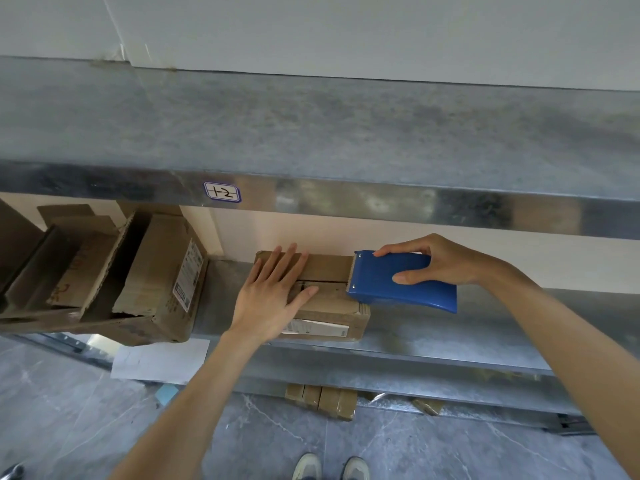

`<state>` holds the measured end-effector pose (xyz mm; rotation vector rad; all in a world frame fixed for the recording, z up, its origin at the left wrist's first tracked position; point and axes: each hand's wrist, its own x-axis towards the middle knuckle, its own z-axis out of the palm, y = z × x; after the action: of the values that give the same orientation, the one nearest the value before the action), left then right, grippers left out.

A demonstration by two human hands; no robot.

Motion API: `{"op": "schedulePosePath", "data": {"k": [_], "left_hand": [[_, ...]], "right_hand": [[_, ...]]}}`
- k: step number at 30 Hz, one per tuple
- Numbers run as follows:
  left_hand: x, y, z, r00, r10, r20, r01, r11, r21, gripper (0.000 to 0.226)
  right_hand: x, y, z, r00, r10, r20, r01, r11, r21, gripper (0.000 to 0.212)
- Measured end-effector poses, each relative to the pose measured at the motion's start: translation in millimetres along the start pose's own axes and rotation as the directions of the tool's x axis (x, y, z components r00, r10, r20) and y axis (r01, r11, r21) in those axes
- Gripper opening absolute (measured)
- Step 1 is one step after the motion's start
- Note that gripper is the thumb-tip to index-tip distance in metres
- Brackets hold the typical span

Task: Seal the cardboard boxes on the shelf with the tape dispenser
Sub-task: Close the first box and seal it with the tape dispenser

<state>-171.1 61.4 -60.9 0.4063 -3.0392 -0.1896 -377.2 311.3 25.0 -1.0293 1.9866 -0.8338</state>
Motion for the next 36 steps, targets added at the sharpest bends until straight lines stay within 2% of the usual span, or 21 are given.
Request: {"op": "schedulePosePath", "data": {"k": [8, 25, 36], "left_hand": [[0, 0, -1, 1.000, 0.000, -0.013, 0.000, 1.000, 0.020, 0.087], [0, 1, 0, 0.999, -0.021, -0.028, 0.021, 1.000, 0.022, 0.086], [2, 0, 2, 1.000, -0.012, -0.008, 0.012, 1.000, 0.018, 0.086]], "right_hand": [[-4, -3, -6, 0.999, -0.030, 0.027, 0.029, 0.999, 0.017, 0.045], [-20, 18, -29, 0.997, -0.005, 0.080, 0.003, 1.000, 0.020, 0.048], [-31, 36, -28, 0.999, -0.031, 0.030, 0.028, 0.994, 0.102, 0.047]]}}
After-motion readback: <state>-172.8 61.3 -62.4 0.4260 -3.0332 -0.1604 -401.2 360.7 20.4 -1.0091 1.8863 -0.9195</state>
